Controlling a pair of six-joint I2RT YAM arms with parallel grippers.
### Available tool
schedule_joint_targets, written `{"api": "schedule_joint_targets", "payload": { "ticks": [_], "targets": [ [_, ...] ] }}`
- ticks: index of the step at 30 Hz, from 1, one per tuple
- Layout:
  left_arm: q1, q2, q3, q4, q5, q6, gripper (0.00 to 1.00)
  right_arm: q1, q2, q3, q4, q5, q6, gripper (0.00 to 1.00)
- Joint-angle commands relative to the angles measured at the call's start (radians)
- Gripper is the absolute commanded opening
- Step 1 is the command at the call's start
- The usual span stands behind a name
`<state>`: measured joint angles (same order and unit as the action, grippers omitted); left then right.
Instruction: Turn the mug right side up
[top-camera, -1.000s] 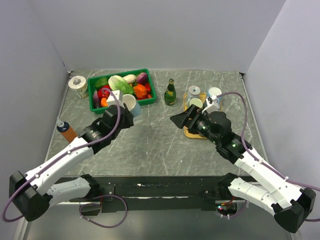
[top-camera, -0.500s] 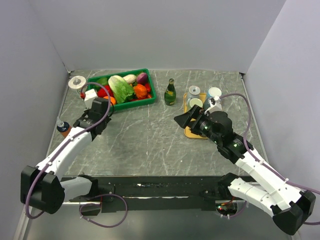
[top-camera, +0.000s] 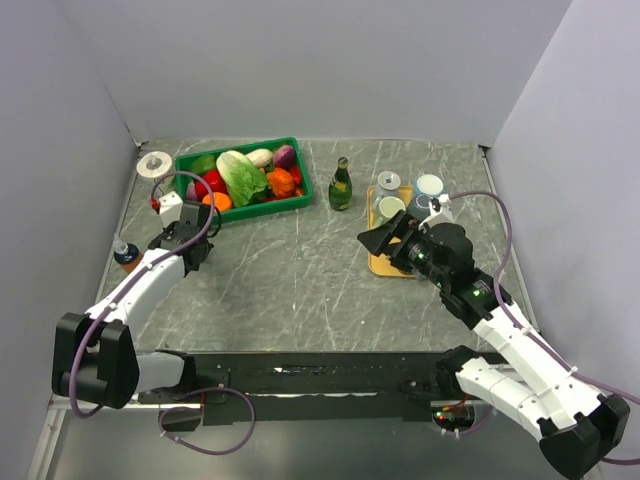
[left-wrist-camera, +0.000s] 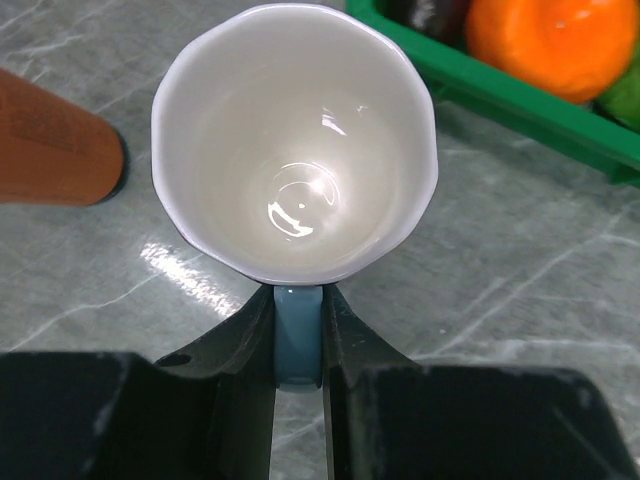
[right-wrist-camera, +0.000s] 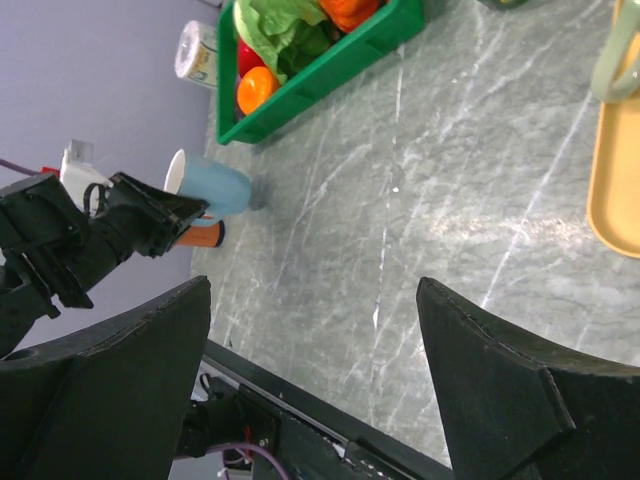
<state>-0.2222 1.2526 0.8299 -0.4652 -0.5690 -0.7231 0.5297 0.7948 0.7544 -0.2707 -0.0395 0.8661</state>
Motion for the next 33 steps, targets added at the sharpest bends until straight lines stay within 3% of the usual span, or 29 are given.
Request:
{"api": "schedule_joint_targets", "payload": {
  "ticks": [1,16,17,19,21,23,27,33],
  "targets": [
    [0.014,0.01,0.017,0.048,-0.089,-0.042,0.01,-0.045,-0.002,-0.013,0.014,-0.077,-0.003,0.89],
    [0.03,0.056,-0.026,0.047,-0.101,-0.084,0.03,-0.105,0.037,-0.004,0.013,-0.14,-0.004,0.89],
    [0.03,0.059,-0.023,0.037,-0.1,-0.087,0.07,-0.108,0.037,-0.004,0.002,-0.138,-0.003,0.89],
    [0.03,0.053,-0.014,0.017,-0.103,-0.099,0.28,-0.111,0.035,-0.004,-0.002,-0.134,-0.002,0.91],
    [0.03,0.041,-0.009,-0.007,-0.094,-0.104,0.55,-0.12,0.031,-0.007,-0.016,-0.123,-0.001,0.93],
    [0.03,0.015,-0.011,-0.016,-0.068,-0.104,0.6,-0.129,0.03,-0.009,-0.025,-0.119,-0.001,0.95],
    [0.03,-0.031,-0.023,-0.041,-0.028,-0.093,0.85,-0.151,0.031,-0.012,-0.035,-0.151,-0.004,0.95],
    [0.029,-0.1,-0.017,-0.098,0.029,-0.095,0.94,-0.169,0.018,-0.012,-0.064,-0.132,-0.01,0.95]
  ]
}}
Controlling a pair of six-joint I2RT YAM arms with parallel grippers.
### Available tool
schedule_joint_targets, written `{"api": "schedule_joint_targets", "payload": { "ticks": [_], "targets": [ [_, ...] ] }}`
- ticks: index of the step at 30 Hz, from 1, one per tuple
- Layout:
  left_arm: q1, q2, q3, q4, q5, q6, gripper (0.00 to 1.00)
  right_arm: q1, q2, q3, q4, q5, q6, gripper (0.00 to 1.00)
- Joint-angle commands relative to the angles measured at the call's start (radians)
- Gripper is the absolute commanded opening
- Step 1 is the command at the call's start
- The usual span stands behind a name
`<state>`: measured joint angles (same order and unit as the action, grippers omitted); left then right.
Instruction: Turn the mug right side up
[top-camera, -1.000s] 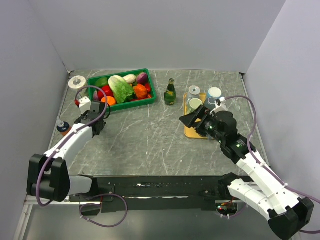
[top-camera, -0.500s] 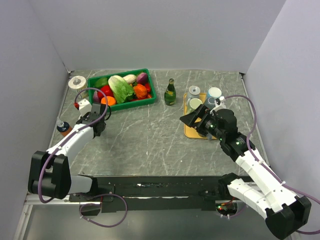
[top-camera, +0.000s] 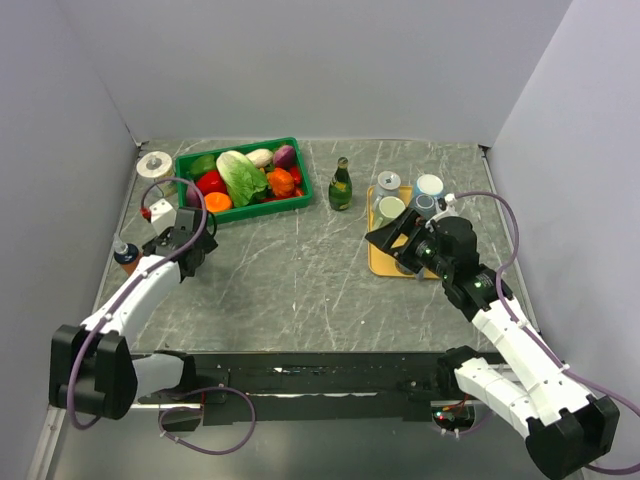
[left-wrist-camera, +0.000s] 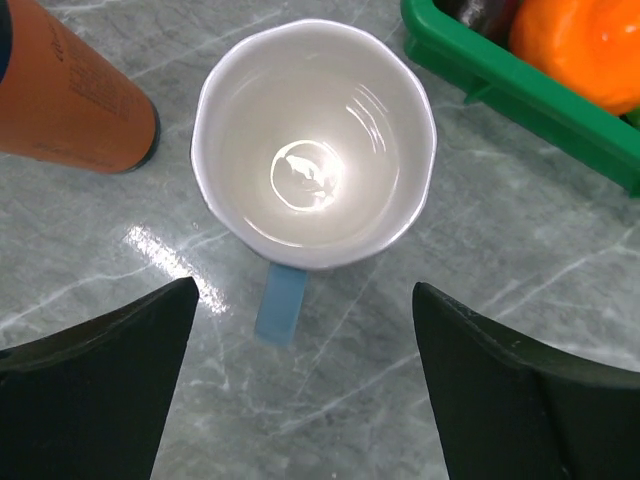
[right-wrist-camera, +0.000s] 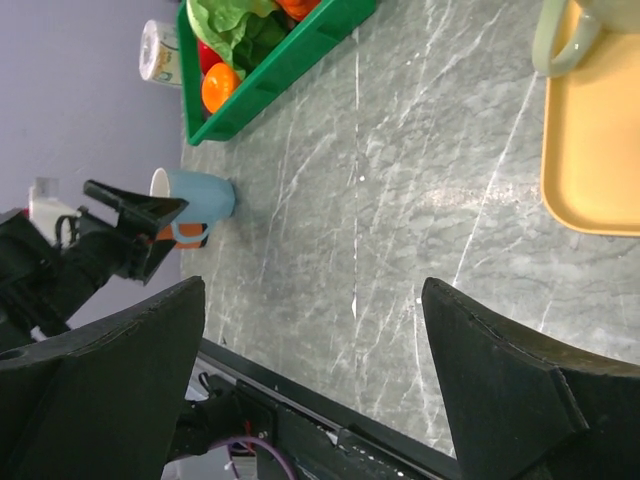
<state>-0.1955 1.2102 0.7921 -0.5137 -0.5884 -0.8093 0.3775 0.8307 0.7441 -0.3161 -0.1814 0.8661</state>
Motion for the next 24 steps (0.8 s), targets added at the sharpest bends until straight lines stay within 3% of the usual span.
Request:
{"api": "schedule_joint_targets", "payload": {
  "ticks": [1,5,7,13,17,24],
  "targets": [
    [0.004,-0.084,0.021,-0.071,0.058,-0.005,0.96,-0.019,-0.016,0.004,-0.055,0.043,-0.018,0.96],
    [0.004,-0.179,0.039,-0.111,0.169,0.039,0.96,-0.028,0.021,0.067,-0.185,0.17,-0.099,1.0],
    [0.004,-0.237,0.065,-0.095,0.295,0.167,0.96,-0.044,0.034,0.083,-0.216,0.218,-0.128,1.0],
    [0.004,-0.336,0.211,-0.174,0.404,0.373,0.96,-0.084,0.076,0.072,-0.227,0.347,-0.203,1.0],
    [0.004,-0.385,0.214,-0.073,0.678,0.438,0.96,-0.098,0.165,0.063,-0.212,0.399,-0.266,1.0],
    [0.004,-0.413,0.115,0.113,0.913,0.403,0.96,-0.103,0.272,0.048,-0.192,0.418,-0.377,0.99]
  ]
}}
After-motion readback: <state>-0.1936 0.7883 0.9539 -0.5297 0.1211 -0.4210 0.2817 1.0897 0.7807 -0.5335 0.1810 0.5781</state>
